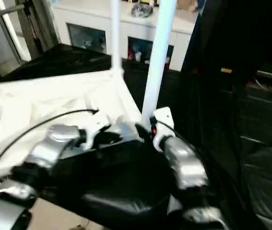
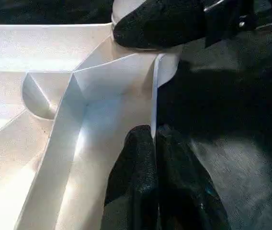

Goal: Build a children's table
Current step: Rotate leg to tighten

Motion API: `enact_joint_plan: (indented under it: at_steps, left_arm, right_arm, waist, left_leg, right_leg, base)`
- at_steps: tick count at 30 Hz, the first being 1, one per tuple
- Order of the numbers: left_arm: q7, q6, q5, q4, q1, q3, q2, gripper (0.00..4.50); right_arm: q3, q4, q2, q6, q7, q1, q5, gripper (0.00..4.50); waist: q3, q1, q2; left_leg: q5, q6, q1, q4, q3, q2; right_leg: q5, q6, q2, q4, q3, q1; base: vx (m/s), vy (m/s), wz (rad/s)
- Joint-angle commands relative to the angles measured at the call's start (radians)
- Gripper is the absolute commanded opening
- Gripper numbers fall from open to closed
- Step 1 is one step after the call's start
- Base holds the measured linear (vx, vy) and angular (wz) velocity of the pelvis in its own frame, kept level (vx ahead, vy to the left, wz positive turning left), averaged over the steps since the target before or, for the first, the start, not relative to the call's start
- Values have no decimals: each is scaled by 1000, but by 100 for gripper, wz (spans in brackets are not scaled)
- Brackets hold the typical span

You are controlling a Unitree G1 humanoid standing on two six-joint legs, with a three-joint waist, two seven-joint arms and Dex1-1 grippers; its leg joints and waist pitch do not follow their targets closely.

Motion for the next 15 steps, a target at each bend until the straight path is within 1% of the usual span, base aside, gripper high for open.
enact_joint_plan:
  at_steps: [1,2,3,5,6,8,9,10,11,12,14,15]
  left_arm:
    - [35,-28,-37,-32,-39,-21,-90,0]
    - [22,-32,-36,-36,-35,-25,-86,0]
    - [-9,-37,-38,-45,-26,-29,-72,0]
    - [-46,-46,-42,-60,-16,-36,-52,0]
    - [-71,-48,-42,-67,-8,-39,-32,0]
    - [-92,-56,-45,-73,-4,-42,-20,0]
    - [-136,-63,-56,-86,7,-48,5,0]
    - [-162,-75,-62,-94,13,-51,18,0]
    - [-189,-81,-69,-103,19,-55,32,0]
    - [-206,-86,-72,-109,23,-57,40,0]
    - [-227,-88,-70,-114,28,-60,59,0]
    - [-256,-108,-63,-115,34,-67,83,0]
  right_arm:
    - [129,45,66,19,109,28,-5,322]
    - [123,33,66,26,133,31,13,322]
    - [124,22,58,22,168,32,27,339]
    - [140,12,37,3,194,33,19,357]
    - [157,-4,14,-14,239,37,22,357]
    - [167,-18,0,-23,270,41,27,357]
    - [184,-50,-30,-42,347,52,45,357]
    - [192,-69,-47,-41,387,58,57,357]
    - [197,-85,-64,-49,423,63,68,357]
    - [201,-95,-75,-53,445,67,74,357]
    - [205,-112,-97,-57,488,72,82,357]
    - [210,-135,-128,-51,546,79,95,357]
  waist:
    - [-46,0,-3]
    - [-46,0,-4]
    - [-46,1,-5]
    - [-47,2,-3]
    - [-48,2,-3]
    - [-49,1,-3]
    - [-48,0,-4]
    - [-49,0,-4]
    - [-49,1,-5]
    - [-49,-2,-4]
    - [-50,-3,-4]
    - [-50,-4,-6]
  left_leg:
    - [-242,-8,0,-70,-10,32]
    - [-237,-4,-1,-70,-9,31]
    - [-230,4,0,-68,-9,31]
    - [-225,9,-2,-68,-9,32]
    - [-222,12,-2,-68,-10,33]
    - [-216,15,-3,-67,-10,34]
    - [-213,22,-4,-67,-9,33]
    - [-214,24,-3,-65,-8,33]
    - [-204,33,-4,-65,-9,32]
    - [-193,41,-7,-64,-8,33]
    - [-188,43,-3,-62,-7,34]
    - [-184,46,-5,-61,-7,34]
  right_leg:
    - [-221,-153,-66,-82,41,39]
    - [-210,-154,-65,-81,41,40]
    - [-199,-156,-65,-81,41,40]
    - [-190,-160,-66,-79,40,43]
    - [-178,-165,-66,-78,39,44]
    - [-156,-170,-65,-75,38,45]
    - [-140,-174,-65,-75,39,45]
    - [-140,-177,-66,-75,38,45]
    - [-127,-177,-64,-73,38,49]
    - [-106,-184,-65,-71,38,49]
    - [-96,-203,-64,-69,37,47]
    - [-90,-205,-64,-68,37,48]
  base:
    - [0,0,0]
    - [0,0,0]
    - [0,0,0]
    - [0,0,0]
    - [0,0,0]
    - [0,0,0]
    - [0,0,0]
    - [0,0,0]
    - [0,0,0]
    - [0,0,0]
    - [0,0,0]
    - [0,0,0]
